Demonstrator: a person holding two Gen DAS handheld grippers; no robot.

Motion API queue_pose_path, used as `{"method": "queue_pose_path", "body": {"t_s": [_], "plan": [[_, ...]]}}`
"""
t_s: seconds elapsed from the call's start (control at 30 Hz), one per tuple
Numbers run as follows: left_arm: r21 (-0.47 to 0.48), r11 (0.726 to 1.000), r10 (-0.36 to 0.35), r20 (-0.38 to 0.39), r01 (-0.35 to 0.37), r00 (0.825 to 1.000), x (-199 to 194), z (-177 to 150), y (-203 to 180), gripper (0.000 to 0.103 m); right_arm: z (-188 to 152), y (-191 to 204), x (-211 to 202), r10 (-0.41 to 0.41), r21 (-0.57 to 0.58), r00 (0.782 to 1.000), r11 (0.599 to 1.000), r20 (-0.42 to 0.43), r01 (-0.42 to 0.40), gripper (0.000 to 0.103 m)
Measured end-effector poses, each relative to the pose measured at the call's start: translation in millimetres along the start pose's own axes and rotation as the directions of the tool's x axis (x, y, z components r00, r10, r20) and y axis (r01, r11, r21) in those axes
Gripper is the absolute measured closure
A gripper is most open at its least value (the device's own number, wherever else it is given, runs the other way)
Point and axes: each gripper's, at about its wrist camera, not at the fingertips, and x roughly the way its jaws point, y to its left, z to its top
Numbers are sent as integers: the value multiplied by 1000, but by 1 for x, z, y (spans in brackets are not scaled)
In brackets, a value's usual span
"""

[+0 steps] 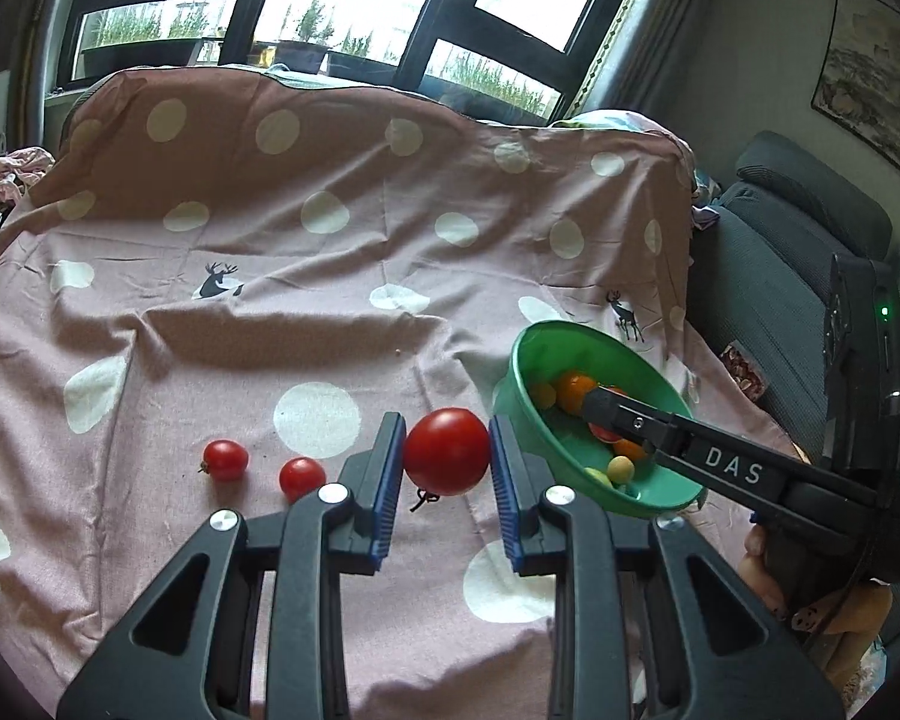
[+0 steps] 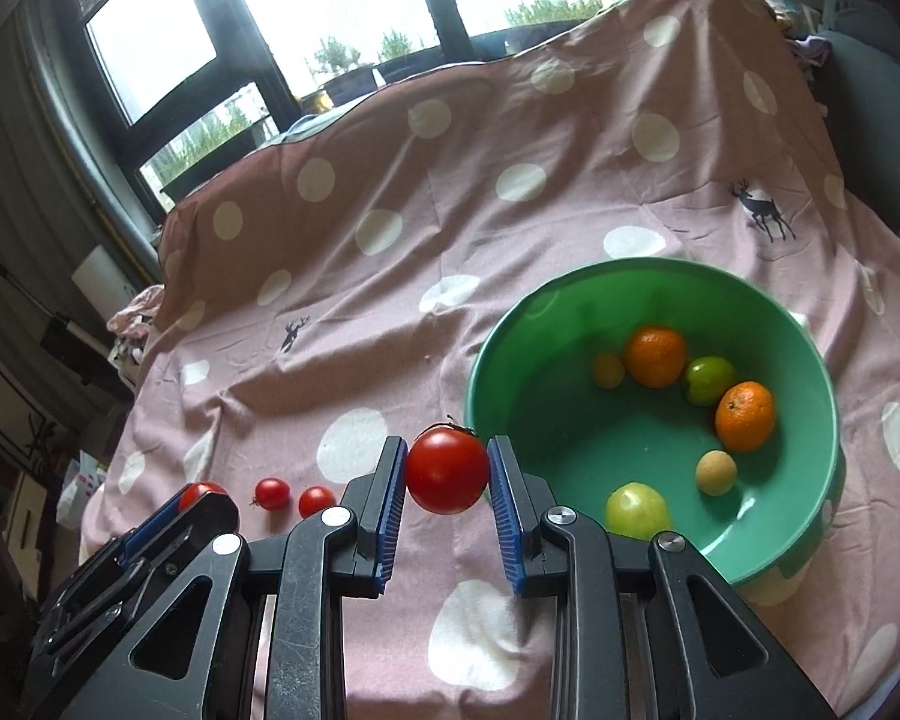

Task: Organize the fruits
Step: 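Carry the cherry tomato with the right gripper over the green bowl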

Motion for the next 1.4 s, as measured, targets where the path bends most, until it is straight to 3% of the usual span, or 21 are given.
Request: {"method": "queue_pose_path", "body": {"t_s": [0.5,0.77,1.03,1.13,1.23,1.4], "plan": [[60,993,-101,-48,104,994,46,10,-73,75,14,-71,-33,-57,179,995,983,77,42,74],[94,985,-129,-131,141,983,83,3,-101,75,16,-106,-31,-67,263,997,963,43,54,74],[104,983,-128,-191,150,973,112,-7,-114,75,15,-120,-24,-67,299,998,952,7,61,74],[98,978,-159,-210,183,965,117,-9,-117,75,14,-123,-23,-78,307,997,949,0,74,74],[118,982,-122,-209,149,970,123,-12,-121,75,14,-125,-22,-82,316,997,946,-4,79,74],[65,983,-151,-221,169,963,124,-17,-113,74,14,-129,-21,-101,330,995,939,-11,99,74]]}}
